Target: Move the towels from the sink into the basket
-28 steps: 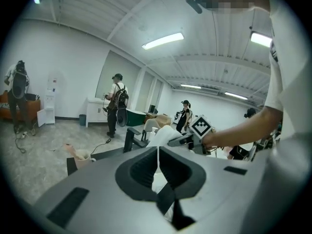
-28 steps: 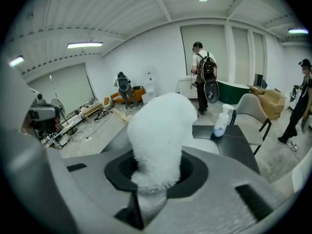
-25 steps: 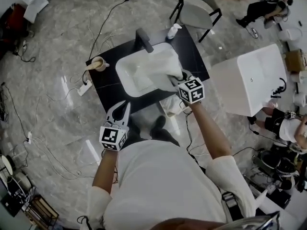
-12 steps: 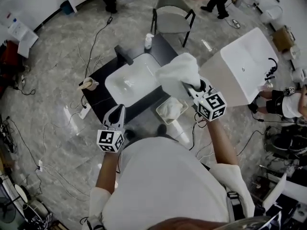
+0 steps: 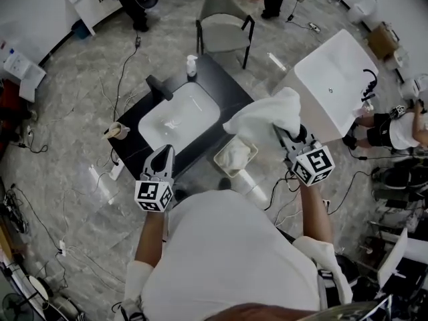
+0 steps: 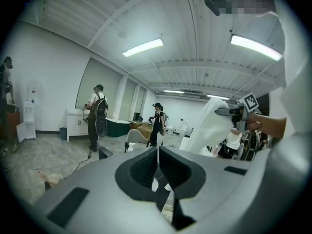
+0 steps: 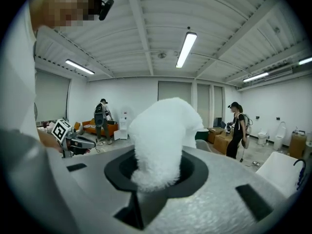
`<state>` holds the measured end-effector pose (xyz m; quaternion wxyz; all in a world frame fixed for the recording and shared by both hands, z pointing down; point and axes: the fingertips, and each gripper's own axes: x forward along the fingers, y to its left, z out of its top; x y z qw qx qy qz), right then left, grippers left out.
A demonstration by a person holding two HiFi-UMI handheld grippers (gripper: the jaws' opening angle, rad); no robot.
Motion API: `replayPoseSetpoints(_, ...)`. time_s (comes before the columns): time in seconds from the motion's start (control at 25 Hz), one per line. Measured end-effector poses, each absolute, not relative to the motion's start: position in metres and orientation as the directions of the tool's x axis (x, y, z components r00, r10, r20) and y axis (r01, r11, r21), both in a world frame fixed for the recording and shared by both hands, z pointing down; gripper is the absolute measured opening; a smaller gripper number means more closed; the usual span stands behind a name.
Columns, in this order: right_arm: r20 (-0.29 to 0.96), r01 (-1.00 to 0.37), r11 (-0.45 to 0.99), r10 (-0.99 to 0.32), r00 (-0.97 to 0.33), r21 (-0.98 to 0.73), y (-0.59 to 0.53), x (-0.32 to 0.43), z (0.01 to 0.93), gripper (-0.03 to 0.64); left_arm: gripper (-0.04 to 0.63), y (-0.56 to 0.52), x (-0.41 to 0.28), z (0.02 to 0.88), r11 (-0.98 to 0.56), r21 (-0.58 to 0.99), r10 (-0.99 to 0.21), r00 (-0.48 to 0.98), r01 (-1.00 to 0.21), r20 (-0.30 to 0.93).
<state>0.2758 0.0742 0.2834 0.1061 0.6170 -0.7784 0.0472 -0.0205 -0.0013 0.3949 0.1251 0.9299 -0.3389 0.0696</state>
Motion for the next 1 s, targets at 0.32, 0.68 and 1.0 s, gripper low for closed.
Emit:
replayPoseSetpoints(0.32,0.214,-0.972,0.223,-0.955,-0.205,0.068,0.09,0.283,0.276,0.109,0.012,0.003,-0.006,0.396,-0.756,0.181,-0.591,0.775,-0.629,0.226)
replayPoseSetpoints(0.68,0.248,-0.975,0.219,-0.947,-0.206,0.028,0.105,0.298,0.292,0.11,0.012,0.021,0.016,0.399,-0.772,0.182,-0.559,0.786,-0.609,0.262)
replayPoseSetpoints(1.0,0.355,-0.971,0.239,-0.906,-0.231,-0.021,0.099,0.313,0.371,0.112,0.012,0.036,0.048,0.45,-0.787,0.203,-0.502,0.797,-0.582,0.336)
